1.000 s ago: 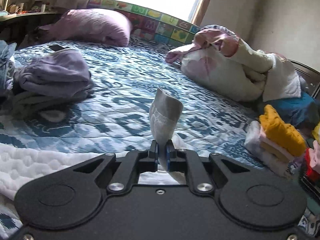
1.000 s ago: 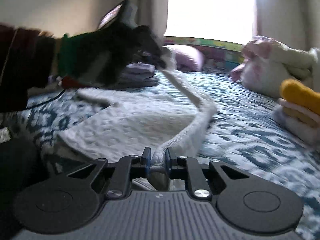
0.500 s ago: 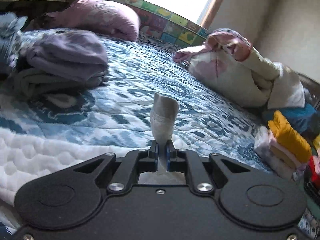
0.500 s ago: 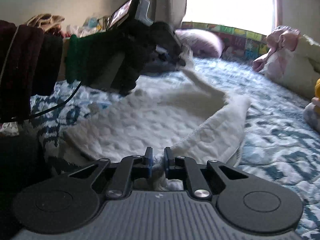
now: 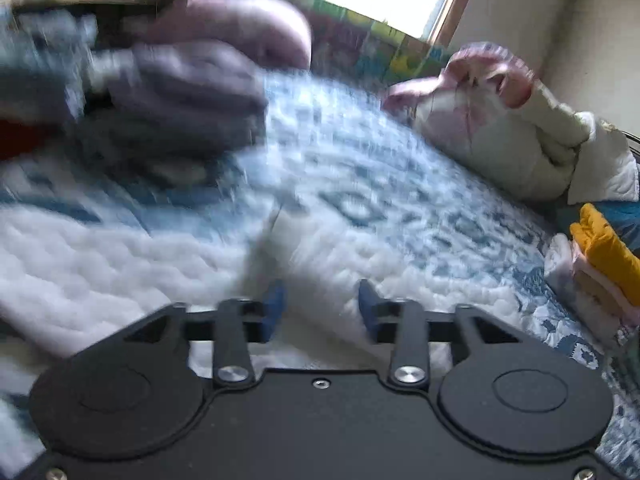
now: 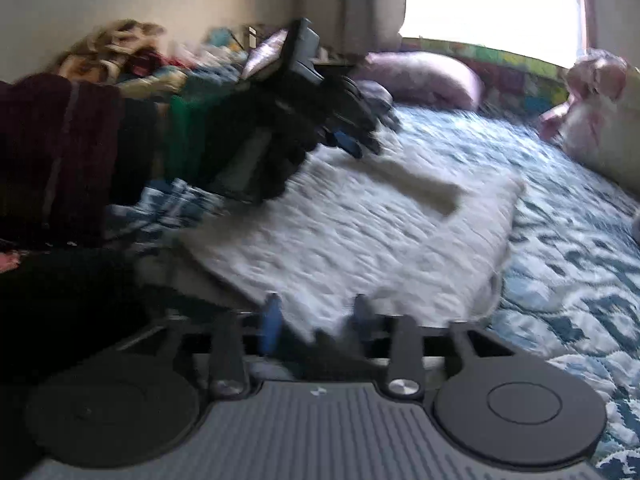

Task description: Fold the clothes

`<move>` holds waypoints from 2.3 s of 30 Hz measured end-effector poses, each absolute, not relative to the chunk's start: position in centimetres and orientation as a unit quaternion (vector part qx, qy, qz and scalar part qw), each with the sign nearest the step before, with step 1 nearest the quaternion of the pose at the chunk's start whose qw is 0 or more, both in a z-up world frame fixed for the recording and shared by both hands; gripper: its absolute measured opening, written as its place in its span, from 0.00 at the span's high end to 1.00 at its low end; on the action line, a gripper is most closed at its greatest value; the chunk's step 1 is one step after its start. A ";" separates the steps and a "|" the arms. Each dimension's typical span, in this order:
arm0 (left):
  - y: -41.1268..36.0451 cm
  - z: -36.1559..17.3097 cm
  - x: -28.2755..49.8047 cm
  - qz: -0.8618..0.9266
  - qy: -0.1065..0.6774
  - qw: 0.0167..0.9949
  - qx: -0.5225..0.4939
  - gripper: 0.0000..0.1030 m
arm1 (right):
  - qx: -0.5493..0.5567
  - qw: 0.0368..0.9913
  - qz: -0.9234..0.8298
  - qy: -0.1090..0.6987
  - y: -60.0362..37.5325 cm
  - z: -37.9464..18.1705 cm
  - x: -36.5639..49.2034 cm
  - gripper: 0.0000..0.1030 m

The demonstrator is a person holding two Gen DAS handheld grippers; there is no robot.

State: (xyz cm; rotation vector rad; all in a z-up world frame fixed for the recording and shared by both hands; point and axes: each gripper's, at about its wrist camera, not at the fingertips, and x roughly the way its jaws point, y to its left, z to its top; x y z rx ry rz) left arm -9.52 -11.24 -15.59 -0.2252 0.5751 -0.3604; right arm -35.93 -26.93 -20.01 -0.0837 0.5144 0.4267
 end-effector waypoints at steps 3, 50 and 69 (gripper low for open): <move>-10.9 -14.3 -13.5 -0.207 0.257 0.939 -0.093 0.59 | -0.039 0.946 0.224 0.231 -28.3 -18.9 -38.3 0.58; -12.7 -15.6 -15.1 -0.253 0.283 0.918 -0.119 0.63 | 0.084 0.946 0.167 0.267 -37.9 -19.1 -24.0 0.78; -6.7 -19.3 -3.5 -0.208 0.345 0.840 -0.364 0.54 | 0.129 0.932 0.145 0.306 -41.6 -21.5 -11.4 0.79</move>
